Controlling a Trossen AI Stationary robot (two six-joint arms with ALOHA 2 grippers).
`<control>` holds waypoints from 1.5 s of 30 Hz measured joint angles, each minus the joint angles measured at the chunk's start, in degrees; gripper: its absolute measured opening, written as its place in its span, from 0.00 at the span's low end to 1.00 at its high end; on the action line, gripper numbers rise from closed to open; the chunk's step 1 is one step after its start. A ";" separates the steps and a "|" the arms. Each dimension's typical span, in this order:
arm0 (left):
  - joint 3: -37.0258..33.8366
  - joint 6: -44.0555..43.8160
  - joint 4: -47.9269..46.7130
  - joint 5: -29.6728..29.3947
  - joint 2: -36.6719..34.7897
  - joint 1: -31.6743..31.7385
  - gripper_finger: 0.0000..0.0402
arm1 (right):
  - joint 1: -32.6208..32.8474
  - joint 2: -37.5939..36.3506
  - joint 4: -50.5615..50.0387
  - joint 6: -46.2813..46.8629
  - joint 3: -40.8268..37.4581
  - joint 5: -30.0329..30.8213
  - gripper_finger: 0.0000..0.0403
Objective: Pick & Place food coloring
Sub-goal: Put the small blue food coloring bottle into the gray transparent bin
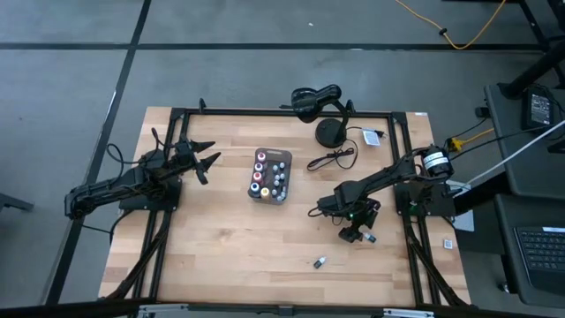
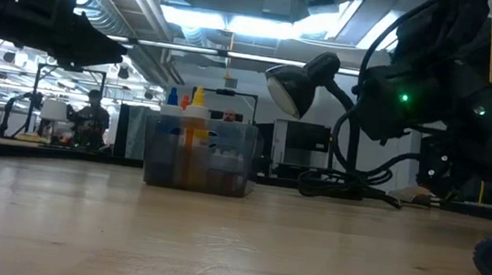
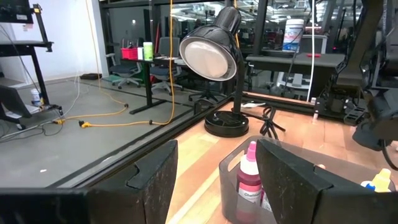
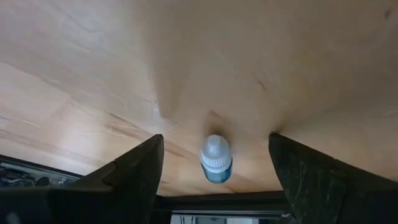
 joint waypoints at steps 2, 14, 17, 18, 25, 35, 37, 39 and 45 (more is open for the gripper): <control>0.00 0.00 0.00 0.00 0.00 -0.02 0.53 | 0.01 0.04 0.07 0.04 -0.01 -0.06 0.73; 0.00 0.00 0.02 0.00 0.00 -0.01 0.53 | 0.84 1.57 -0.13 1.46 -0.02 -0.08 0.73; 0.00 0.00 0.00 0.00 0.00 0.00 0.53 | 0.84 1.60 -0.07 1.48 -0.04 0.08 0.72; 0.01 0.00 0.00 0.00 0.00 0.00 0.53 | 0.85 1.60 -0.04 1.49 -0.04 0.18 0.71; 0.02 0.00 0.01 0.00 0.00 -0.02 0.53 | 0.86 1.62 0.04 1.46 -0.09 0.50 0.68; 0.00 0.00 0.00 0.00 0.00 0.00 0.53 | 0.86 1.66 -0.19 1.44 -0.13 1.06 0.59; 0.01 0.00 0.00 0.00 0.00 0.00 0.53 | 0.84 1.67 -0.41 1.62 -0.14 1.23 0.55; 0.02 0.00 0.00 0.00 0.00 0.00 0.53 | 0.84 1.70 -0.53 2.28 -0.15 1.31 0.51; 0.00 0.00 0.00 0.00 0.00 0.00 0.53 | 0.82 1.70 -0.59 2.62 -0.15 1.52 0.38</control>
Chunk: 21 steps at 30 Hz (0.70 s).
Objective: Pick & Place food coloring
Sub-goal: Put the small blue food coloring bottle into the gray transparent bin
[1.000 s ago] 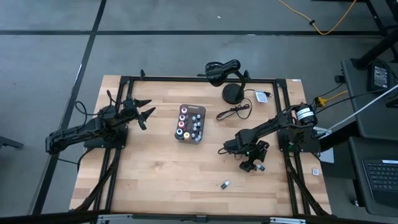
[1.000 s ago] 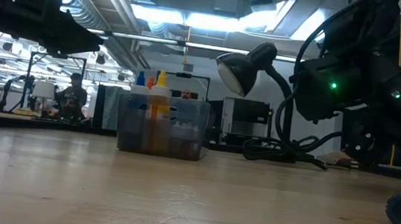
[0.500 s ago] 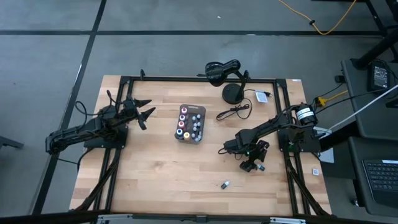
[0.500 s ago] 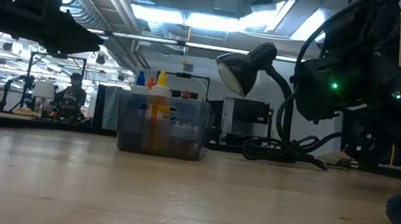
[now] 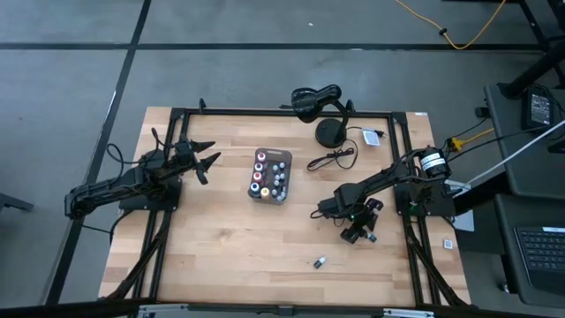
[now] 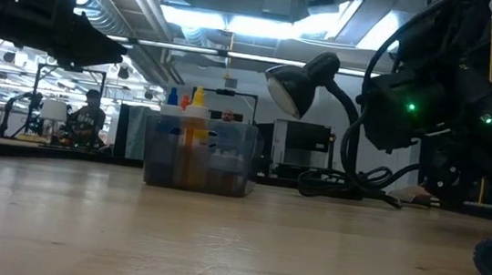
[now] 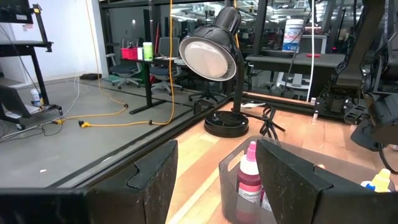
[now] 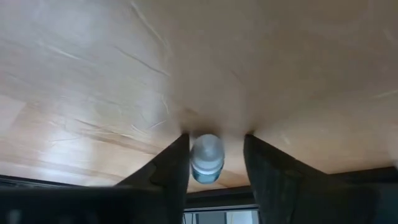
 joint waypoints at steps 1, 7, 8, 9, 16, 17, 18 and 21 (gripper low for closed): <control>0.00 0.00 0.00 0.00 0.00 -0.01 0.53 | 0.02 0.00 0.02 0.04 0.00 -0.07 0.36; 0.02 0.00 0.00 0.00 0.00 0.00 0.53 | 0.02 0.00 0.28 0.27 0.00 -0.49 0.24; 0.00 0.00 0.01 0.00 0.00 0.00 0.53 | 0.02 0.00 0.36 0.43 0.00 -0.57 0.22; 0.00 0.00 0.00 0.00 0.00 0.00 0.53 | 0.02 0.00 0.39 0.67 0.00 -0.61 0.21; 0.00 0.00 0.01 0.00 0.00 -0.01 0.53 | -0.27 -0.29 -0.39 1.47 0.93 -0.03 0.17; 0.01 0.00 0.01 0.00 0.00 -0.02 0.53 | -0.25 -0.84 -0.41 1.49 1.58 1.16 0.18; 0.02 0.00 0.01 0.00 0.00 -0.01 0.53 | -0.30 -1.59 -0.22 1.49 2.45 2.31 0.18; 0.00 0.00 0.00 0.00 0.00 -0.02 0.53 | -0.48 -4.12 -1.56 2.28 4.97 4.43 0.17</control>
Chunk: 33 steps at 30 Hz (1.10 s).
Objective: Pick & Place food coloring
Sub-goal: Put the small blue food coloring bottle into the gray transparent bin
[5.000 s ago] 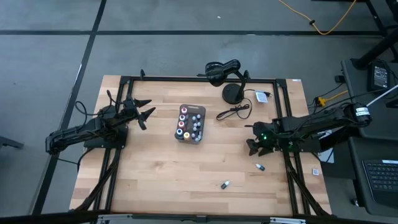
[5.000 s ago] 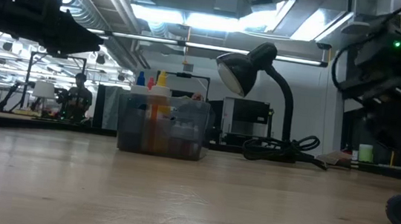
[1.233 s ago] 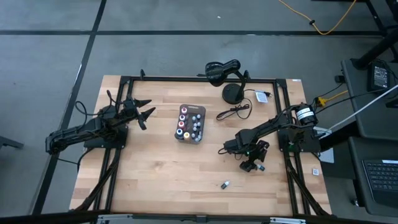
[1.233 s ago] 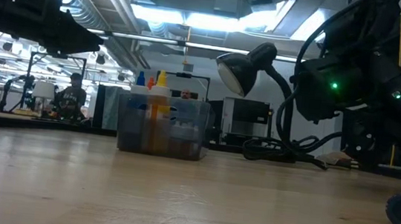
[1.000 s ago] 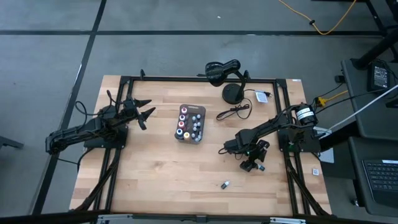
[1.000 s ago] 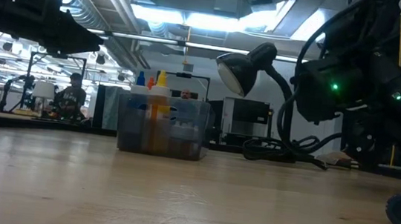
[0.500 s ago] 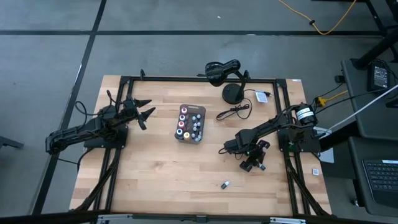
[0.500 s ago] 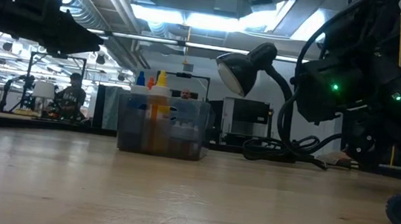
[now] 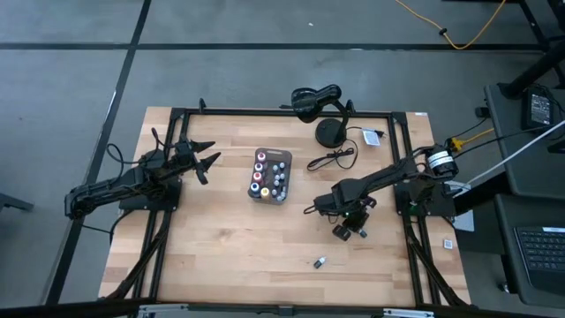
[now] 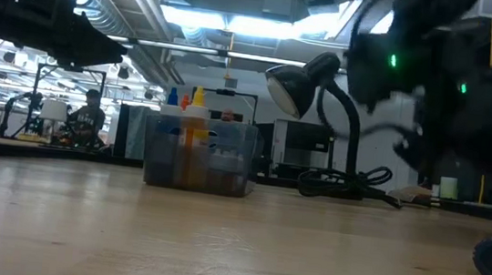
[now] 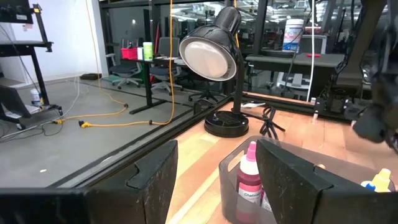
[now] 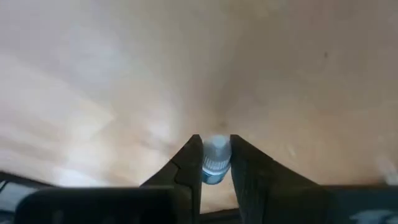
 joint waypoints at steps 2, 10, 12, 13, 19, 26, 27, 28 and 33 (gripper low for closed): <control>0.02 0.00 0.02 0.00 0.00 0.00 0.53 | 0.08 -1.83 -1.06 1.10 2.37 1.22 0.16; 0.02 0.00 0.00 0.00 0.00 0.01 0.53 | 0.06 -5.19 -2.77 -1.01 16.36 11.34 0.16; 0.00 0.00 0.00 0.00 0.00 0.00 0.53 | 0.08 -5.23 -2.64 -3.24 20.19 15.56 0.16; 0.00 0.00 0.00 0.00 0.00 0.01 0.53 | 0.01 -5.23 -1.66 -4.21 21.93 17.95 0.16; 0.00 0.00 0.00 0.00 0.00 0.00 0.53 | -1.88 -3.94 6.41 -8.86 29.09 29.15 0.16; 0.01 0.00 0.00 0.00 0.00 0.02 0.53 | -5.87 -0.70 18.52 -16.05 31.57 37.35 0.16; 0.00 0.00 0.00 0.00 0.00 0.01 0.53 | -6.45 -0.03 20.33 -17.32 31.58 37.54 0.16; 0.01 0.00 0.01 0.00 0.00 0.01 0.53 | -7.00 0.68 22.14 -18.52 31.58 37.56 0.16; 0.02 0.00 0.01 0.00 0.00 0.02 0.53 | -8.83 4.16 26.47 -21.58 31.60 39.50 0.16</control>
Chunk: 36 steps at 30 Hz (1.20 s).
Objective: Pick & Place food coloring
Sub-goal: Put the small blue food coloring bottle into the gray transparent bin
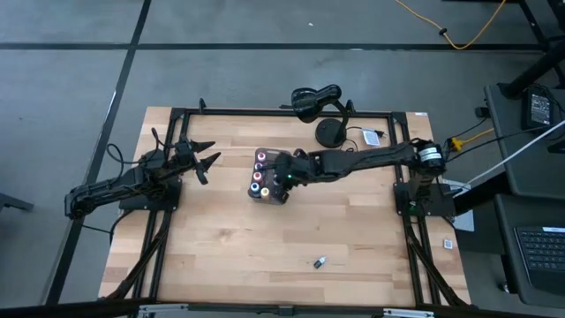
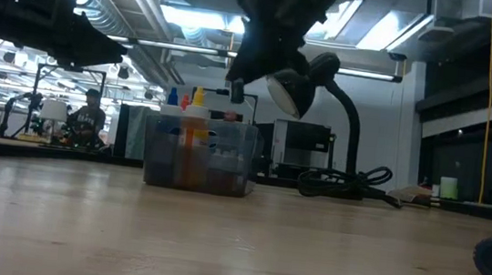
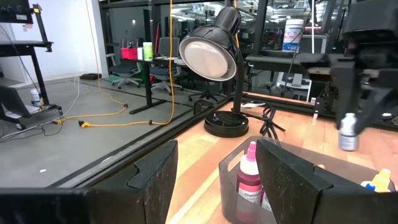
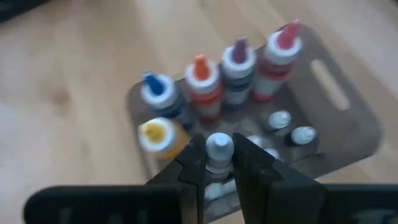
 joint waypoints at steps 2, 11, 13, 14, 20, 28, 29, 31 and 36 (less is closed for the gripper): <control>0.00 0.00 -0.01 0.00 0.00 -0.01 0.53 | -0.46 0.45 0.19 -0.07 -0.23 2.37 0.16; -0.02 0.00 0.00 0.00 0.00 -0.01 0.53 | -2.01 4.15 2.60 -0.43 -0.44 3.09 0.16; -0.02 0.00 -0.01 0.00 0.00 0.00 0.53 | -1.98 4.50 5.95 -0.58 -2.16 2.46 0.16; -0.01 0.00 0.00 0.00 0.00 -0.01 0.53 | -1.97 4.47 8.66 -0.91 -3.47 2.39 0.16; -0.01 0.00 0.02 0.00 0.00 -0.01 0.53 | -1.22 3.96 16.21 -0.24 -8.78 3.06 0.16; -0.02 0.00 -0.01 0.00 0.00 0.00 0.53 | -0.48 3.50 19.41 -9.79 -12.84 2.15 0.16; -0.01 0.00 -0.01 0.00 0.00 -0.02 0.53 | -0.48 3.13 19.71 -10.77 -13.33 2.01 0.16; -0.01 0.00 -0.01 0.00 0.00 0.00 0.53 | -0.48 2.97 20.75 -12.13 -13.56 2.01 0.16; -0.02 0.00 0.02 0.00 0.00 -0.02 0.53 | -0.48 2.20 22.29 -15.98 -15.16 1.95 0.16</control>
